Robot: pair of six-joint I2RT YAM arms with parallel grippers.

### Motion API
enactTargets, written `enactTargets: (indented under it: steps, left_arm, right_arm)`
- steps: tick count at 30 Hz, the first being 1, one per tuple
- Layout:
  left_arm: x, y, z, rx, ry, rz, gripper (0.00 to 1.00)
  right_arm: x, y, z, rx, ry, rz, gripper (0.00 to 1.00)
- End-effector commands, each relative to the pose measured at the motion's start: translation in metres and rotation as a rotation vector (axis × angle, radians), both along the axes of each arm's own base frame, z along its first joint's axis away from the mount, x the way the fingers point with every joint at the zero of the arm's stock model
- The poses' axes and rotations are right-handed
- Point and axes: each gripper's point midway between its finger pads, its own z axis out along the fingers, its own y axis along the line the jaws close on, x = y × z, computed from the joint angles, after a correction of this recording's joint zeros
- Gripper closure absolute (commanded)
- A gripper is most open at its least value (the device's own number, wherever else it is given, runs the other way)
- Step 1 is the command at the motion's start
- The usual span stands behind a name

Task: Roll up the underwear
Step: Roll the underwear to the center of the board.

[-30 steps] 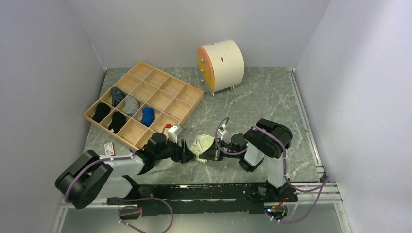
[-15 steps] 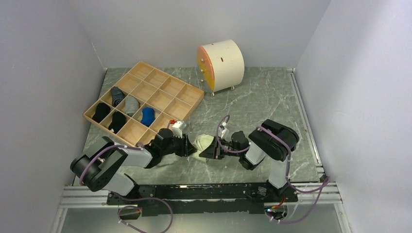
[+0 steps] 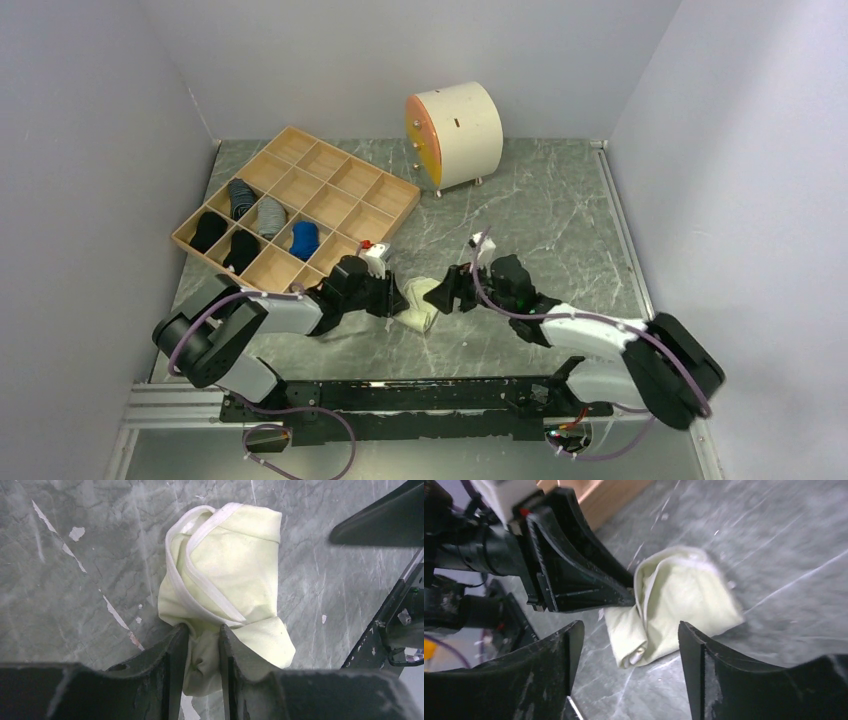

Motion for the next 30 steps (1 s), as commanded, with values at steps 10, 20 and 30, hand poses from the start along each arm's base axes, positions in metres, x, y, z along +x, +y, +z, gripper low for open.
enactTargets:
  steps: [10, 20, 30]
  left_arm:
    - [-0.008, -0.005, -0.005, 0.058, 0.045, -0.082, 0.67]
    - [-0.008, -0.009, -0.004, 0.075, 0.060, -0.103, 0.67]
    - [-0.009, -0.010, -0.002, 0.063, 0.064, -0.109, 0.67]
  right_arm:
    - [0.022, -0.023, 0.049, -0.168, -0.560, 0.025, 0.32]
    - [-0.029, 0.038, 0.021, -0.589, -1.124, 0.403, 0.45]
    - [-0.032, 0.064, -0.003, -0.683, -1.219, 0.443, 0.42]
